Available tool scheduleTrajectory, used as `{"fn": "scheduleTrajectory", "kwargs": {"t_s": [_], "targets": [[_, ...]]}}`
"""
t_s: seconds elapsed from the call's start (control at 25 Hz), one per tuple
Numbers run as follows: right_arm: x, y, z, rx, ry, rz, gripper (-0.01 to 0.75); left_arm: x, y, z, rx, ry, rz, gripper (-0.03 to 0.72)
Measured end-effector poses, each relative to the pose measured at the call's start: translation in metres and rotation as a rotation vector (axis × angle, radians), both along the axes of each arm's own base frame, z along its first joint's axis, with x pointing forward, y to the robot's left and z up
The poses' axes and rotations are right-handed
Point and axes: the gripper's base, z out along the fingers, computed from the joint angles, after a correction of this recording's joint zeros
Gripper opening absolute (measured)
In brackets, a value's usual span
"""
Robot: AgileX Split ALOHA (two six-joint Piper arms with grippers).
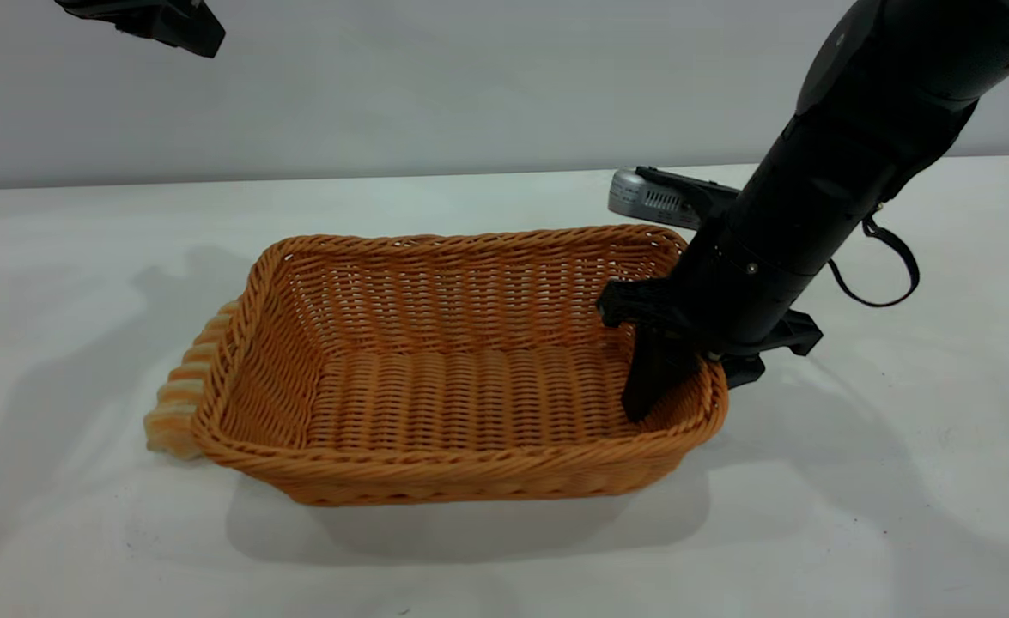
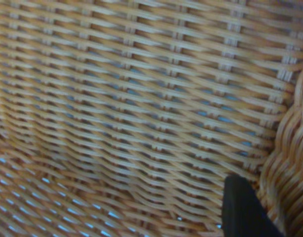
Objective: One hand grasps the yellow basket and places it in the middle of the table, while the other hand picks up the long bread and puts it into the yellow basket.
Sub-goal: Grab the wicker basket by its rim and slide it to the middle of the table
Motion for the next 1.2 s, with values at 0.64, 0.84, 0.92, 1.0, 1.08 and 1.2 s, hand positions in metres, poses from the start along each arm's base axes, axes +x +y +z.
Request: {"fn": "scheduleTrajectory", "kwargs": {"t_s": [0.64,0.84,0.92,1.0,1.08,1.2], "targets": [[0.007,0.002,0.005,-0.008,-0.038,0.061,0.511,0.000,0.000,0.000,-0.001,0.004,-0.003,0.378],[0.007,0.001,0.005,-0.034,-0.043,0.083,0.515,0.000,0.000,0.000,-0.002,0.005,-0.005,0.378],[0.008,-0.001,0.006,-0.043,-0.047,0.088,0.516,0.000,-0.001,0.000,-0.002,0.005,-0.006,0.378],[0.010,-0.006,0.008,-0.049,-0.056,0.084,0.516,0.000,-0.001,0.000,-0.002,0.005,-0.006,0.378],[0.013,-0.013,0.012,-0.054,-0.069,0.077,0.518,0.000,-0.001,0.000,-0.002,0.006,-0.006,0.378],[0.018,-0.019,0.024,-0.049,-0.097,0.060,0.518,0.000,-0.001,0.000,-0.002,0.006,-0.006,0.378]]}}
